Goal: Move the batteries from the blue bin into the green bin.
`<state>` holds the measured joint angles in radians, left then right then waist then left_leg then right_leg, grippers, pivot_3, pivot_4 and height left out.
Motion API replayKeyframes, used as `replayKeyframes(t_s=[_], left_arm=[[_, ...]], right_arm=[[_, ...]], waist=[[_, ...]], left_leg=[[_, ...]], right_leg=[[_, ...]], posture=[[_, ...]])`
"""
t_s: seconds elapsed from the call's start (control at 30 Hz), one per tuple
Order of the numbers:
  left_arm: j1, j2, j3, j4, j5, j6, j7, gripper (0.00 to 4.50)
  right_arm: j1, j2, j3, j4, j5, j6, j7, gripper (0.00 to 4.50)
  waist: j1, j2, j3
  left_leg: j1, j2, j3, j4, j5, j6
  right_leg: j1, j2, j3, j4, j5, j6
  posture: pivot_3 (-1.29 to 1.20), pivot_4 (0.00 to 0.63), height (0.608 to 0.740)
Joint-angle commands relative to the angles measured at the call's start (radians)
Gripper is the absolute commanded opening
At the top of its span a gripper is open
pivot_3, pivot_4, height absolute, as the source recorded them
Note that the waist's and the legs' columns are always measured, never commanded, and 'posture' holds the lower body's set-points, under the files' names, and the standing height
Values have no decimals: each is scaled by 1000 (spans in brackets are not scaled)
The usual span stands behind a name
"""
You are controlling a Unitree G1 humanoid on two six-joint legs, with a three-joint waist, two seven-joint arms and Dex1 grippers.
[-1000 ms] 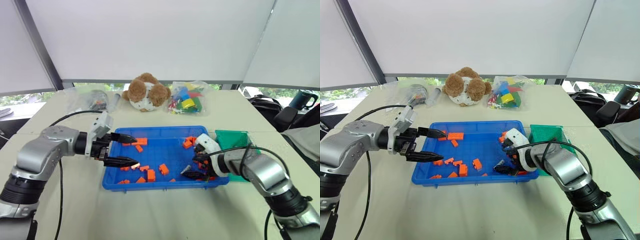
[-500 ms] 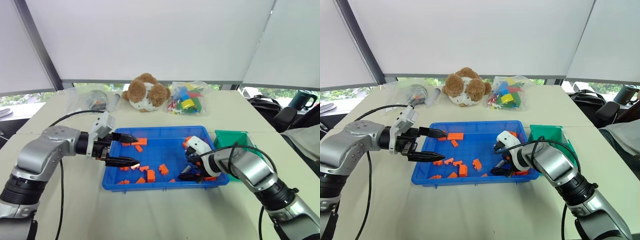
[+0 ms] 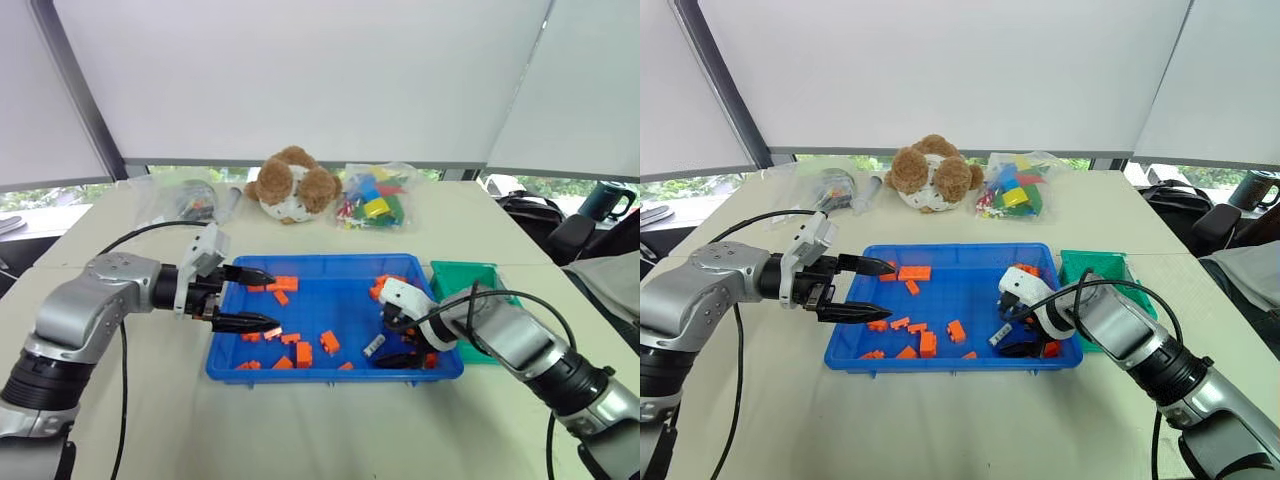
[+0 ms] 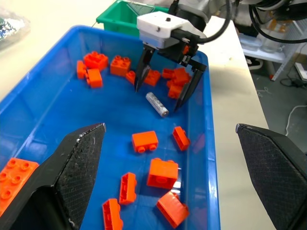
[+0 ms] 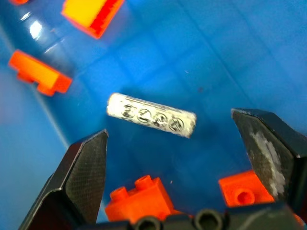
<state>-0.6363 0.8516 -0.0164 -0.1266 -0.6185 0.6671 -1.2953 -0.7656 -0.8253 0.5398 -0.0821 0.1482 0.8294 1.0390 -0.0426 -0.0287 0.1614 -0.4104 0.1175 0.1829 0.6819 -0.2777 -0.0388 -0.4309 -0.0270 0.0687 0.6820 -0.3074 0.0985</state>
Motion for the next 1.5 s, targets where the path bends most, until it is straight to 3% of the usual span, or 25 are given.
replayKeyframes(t_s=[0.03, 0.3, 0.6, 0.73, 0.93, 1.23, 1.37, 1.5], left_arm=[[-10, 1, 18, -12, 4, -21, 3, 4500], [4, 3, 28, -33, 1, -21, 18, 4500], [27, 9, 43, -57, -9, -16, 41, 4500], [30, 10, 47, -60, -8, -17, 48, 4500], [24, 8, 44, -53, -6, -19, 49, 4500], [15, 4, 35, -46, -5, -19, 45, 4500], [14, -6, 32, -41, -6, -21, 47, 4500], [5, -18, 23, -30, -2, -26, 43, 4500]], right_arm=[[-45, 10, 20, 101, -66, -173, 74, 4450], [-111, 84, 39, 374, -177, -570, 233, 4450], [-134, 136, 23, 505, -235, -759, 331, 4450], [-145, 157, 26, 550, -272, -803, 341, 3155], [-130, 158, -5, 526, -282, -796, 355, 149], [-141, 98, -253, 279, -162, -411, 271, 63], [-140, -49, -448, 235, -180, -217, 110, 63], [-38, -162, -510, 203, -201, -128, 32, 63]], waist=[[0, 0, 0], [-2, 0, 0], [-2, 0, 0], [-2, 0, 0], [-2, 0, 0], [-1, 2, 1], [9, 2, 1], [14, 2, 1]], left_leg=[[0, 0, 0, 0, 0, 0], [0, 0, 0, 0, 0, 0], [2, 0, 0, 0, 0, 0], [2, 0, 0, 0, 0, 0], [3, 0, 0, 1, 0, 0], [2, 0, 0, 1, 0, -1], [2, 0, 0, 1, 0, -1], [2, 0, 1, 0, 0, 0]], right_leg=[[0, 0, 0, 0, 0, 0], [0, 0, 0, 0, 0, 0], [1, 0, 0, 0, 0, 0], [2, 0, 0, 0, 0, 0], [3, 0, 0, 0, 0, 0], [2, 0, 0, 1, 0, 0], [2, -1, 0, 0, 0, 0], [2, -1, 0, 0, 0, 0]], posture=[[0, 150, 733], [0, 150, 733], [0, 150, 733], [0, 150, 733], [0, 150, 733], [0, 150, 733], [0, 150, 733], [0, 150, 733]])
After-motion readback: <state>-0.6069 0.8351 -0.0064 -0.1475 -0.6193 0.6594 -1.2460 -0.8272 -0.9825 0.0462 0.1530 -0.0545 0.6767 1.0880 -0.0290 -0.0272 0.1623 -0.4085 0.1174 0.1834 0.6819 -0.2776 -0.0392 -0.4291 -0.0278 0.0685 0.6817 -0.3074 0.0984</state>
